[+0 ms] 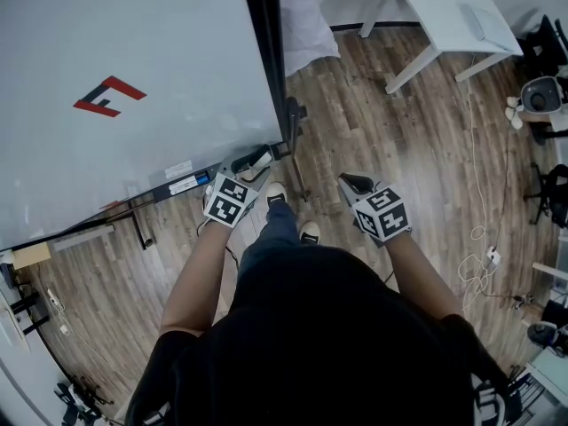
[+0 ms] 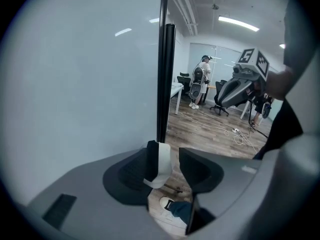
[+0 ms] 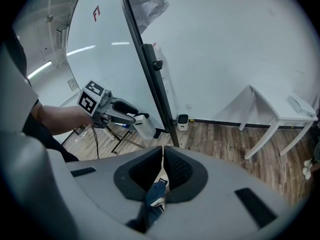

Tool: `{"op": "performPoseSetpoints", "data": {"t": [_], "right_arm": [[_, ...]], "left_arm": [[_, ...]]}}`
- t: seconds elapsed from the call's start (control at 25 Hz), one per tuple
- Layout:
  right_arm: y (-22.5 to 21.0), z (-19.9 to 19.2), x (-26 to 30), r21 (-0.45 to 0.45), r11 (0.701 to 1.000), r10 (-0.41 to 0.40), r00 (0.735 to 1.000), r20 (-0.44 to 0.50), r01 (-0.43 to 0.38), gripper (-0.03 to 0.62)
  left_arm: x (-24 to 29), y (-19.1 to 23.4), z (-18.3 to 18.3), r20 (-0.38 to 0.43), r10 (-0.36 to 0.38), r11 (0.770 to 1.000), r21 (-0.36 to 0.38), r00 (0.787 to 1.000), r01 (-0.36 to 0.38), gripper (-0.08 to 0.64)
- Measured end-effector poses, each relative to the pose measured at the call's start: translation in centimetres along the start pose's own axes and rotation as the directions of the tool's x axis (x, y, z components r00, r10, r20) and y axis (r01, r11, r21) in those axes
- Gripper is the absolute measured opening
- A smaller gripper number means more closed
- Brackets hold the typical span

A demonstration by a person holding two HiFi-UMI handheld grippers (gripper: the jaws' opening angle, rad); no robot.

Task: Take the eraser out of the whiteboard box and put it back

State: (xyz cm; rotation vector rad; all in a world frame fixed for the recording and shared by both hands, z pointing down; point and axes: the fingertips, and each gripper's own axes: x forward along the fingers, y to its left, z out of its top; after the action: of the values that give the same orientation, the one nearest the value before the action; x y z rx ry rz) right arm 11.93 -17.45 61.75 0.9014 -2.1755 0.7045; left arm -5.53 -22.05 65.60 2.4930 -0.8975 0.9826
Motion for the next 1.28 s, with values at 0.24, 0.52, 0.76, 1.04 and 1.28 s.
{"op": "performPoseSetpoints", "data": {"t": [0.24,0.52,0.76,1.04,1.28], "right_arm": [[-0.2,0.0,0.4,0.003,1.0,0.0,1.0,-0.007,0.0,-0.003],[0.0,-0.2,0.8,0.001,1.0,0.008,1.0,-0.021,-0.008,-0.003],[-0.1,-0.1,1.0,0.001,1.0,0.005,1.0,-0.025,-0.005,-0.003],[-0.3,-0.3,1.0,0.003,1.0,0.0,1.0,-0.028,0.0,-0.003],[-0.3,-0.3,1.0,0.003,1.0,0.002,1.0,-0.026,-0.002,-0.003]], "left_arm": [[1.2,0.0,-0.4,0.0,-0.015,1.0,0.009,1.0,0.015,0.207],[1.6,0.3,-0.4,-0.013,-0.023,1.0,0.015,1.0,0.023,0.207],[2.3,0.6,-1.3,-0.032,-0.029,1.0,0.009,0.999,0.029,0.207],[2.3,0.5,-0.8,-0.035,-0.054,0.998,0.008,0.998,0.054,0.204],[2.4,0.5,-1.0,-0.043,-0.052,0.999,0.006,0.998,0.053,0.186]]}}
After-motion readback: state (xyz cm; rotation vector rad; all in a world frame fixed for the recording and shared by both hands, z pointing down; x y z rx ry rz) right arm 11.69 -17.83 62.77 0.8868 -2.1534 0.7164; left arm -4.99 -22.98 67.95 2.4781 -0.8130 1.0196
